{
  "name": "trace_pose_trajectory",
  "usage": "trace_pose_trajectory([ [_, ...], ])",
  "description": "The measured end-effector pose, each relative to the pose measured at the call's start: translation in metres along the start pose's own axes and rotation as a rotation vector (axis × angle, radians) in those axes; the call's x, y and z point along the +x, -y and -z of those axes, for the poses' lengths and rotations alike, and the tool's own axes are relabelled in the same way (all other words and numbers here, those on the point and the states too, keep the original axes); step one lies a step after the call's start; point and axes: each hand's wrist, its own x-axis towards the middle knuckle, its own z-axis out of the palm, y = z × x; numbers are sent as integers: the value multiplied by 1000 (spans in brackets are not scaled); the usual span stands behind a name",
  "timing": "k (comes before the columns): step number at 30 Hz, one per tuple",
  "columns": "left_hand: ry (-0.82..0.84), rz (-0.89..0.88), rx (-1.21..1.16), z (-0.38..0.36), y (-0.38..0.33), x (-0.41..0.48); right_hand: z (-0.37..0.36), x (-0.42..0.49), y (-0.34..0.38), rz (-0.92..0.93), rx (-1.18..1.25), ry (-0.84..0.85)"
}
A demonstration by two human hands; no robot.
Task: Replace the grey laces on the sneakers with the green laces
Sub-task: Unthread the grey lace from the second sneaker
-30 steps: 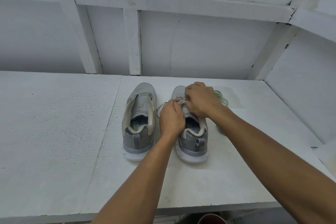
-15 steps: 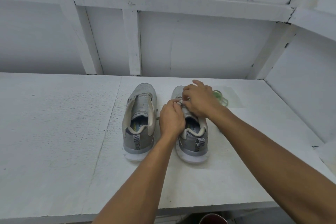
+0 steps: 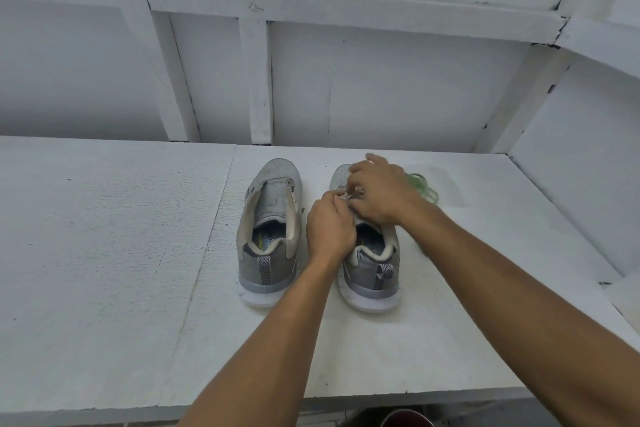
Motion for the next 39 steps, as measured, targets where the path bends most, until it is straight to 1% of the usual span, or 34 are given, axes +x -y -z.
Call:
trace_pose_trajectory([
  [2, 2, 0, -1, 1, 0, 0, -6, 0, 4, 24, -67, -7],
  [4, 5, -4, 6, 1, 0, -1, -5, 1, 1, 16, -84, -33],
  [7, 0, -14, 9, 0, -1, -1, 3, -1, -8, 15, -92, -111],
  [9, -7, -14, 2, 0, -1, -1, 12, -2, -16, -5, -64, -174],
  [13, -9, 1, 0, 1, -1, -2, 31, -2, -36, -114, 78, -247],
  [16, -13, -6, -8, 1, -1, -2, 41, -2, -50, -150, 89, -285],
  [21, -18, -8, -17, 0, -1, -2, 42, 0, -65, -208, 100, -306],
  [26, -14, -13, -9, 1, 0, -2, 31, 0, -78, -364, 221, -261],
  [29, -10, -21, 0, 3, -2, -3, 25, -7, -76, -383, 249, -286],
  [31, 5, -26, 31, 4, -3, -2, 23, -14, -68, -389, 349, -209],
  [33, 46, -1, 72, 5, -8, 2, 22, -23, -53, -361, 489, -17],
  [35, 75, 38, 77, 7, -17, 12, 19, -30, -39, -309, 538, 149],
  [37, 107, 54, 57, 8, -28, 22, 12, -34, -32, -295, 549, 185],
  [39, 178, 10, 113, 9, -40, 32, 6, -37, -30, -306, 593, 173],
])
